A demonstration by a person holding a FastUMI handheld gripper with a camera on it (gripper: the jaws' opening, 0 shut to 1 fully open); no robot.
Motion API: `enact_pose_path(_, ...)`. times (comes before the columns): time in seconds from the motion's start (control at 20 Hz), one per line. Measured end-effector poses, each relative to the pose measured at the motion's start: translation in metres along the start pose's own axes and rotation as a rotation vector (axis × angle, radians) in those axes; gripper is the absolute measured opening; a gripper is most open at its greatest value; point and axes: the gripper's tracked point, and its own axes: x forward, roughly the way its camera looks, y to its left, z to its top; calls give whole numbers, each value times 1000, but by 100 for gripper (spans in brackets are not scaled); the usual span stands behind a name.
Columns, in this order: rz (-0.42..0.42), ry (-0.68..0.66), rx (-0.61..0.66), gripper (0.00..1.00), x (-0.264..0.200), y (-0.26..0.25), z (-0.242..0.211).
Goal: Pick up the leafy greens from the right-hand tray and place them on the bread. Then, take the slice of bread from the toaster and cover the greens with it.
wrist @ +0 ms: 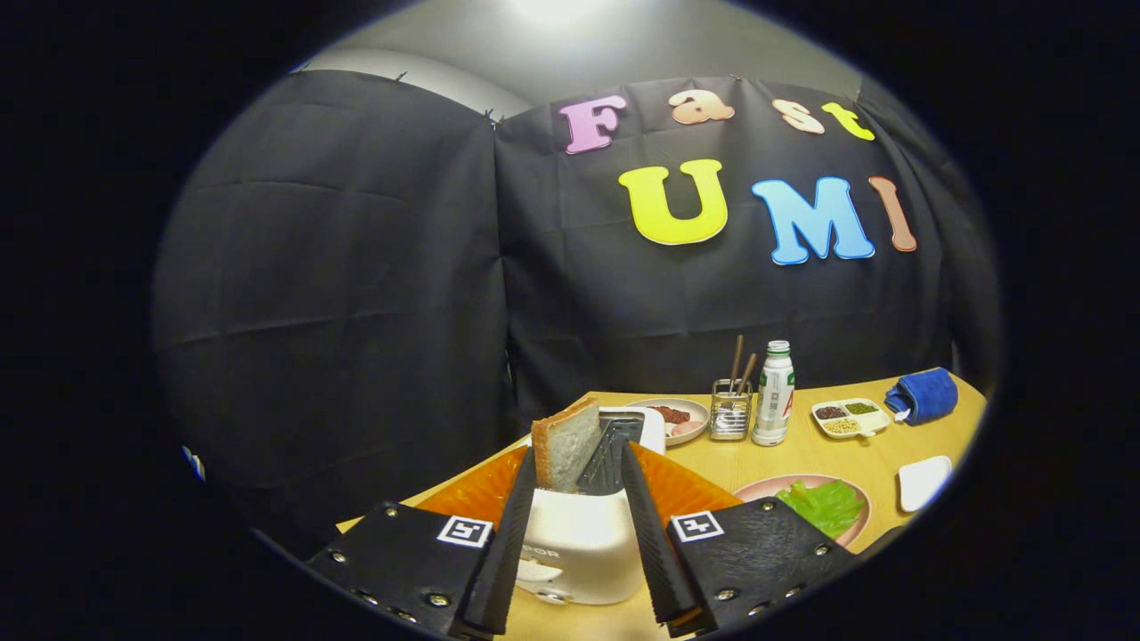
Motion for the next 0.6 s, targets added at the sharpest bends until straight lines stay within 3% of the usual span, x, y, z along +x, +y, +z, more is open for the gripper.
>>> enact_pose_path(0.55,-121,93,7,56,69,2,-20)
enact_pose_path(0.6,-141,93,-12,41,69,-4,-19)
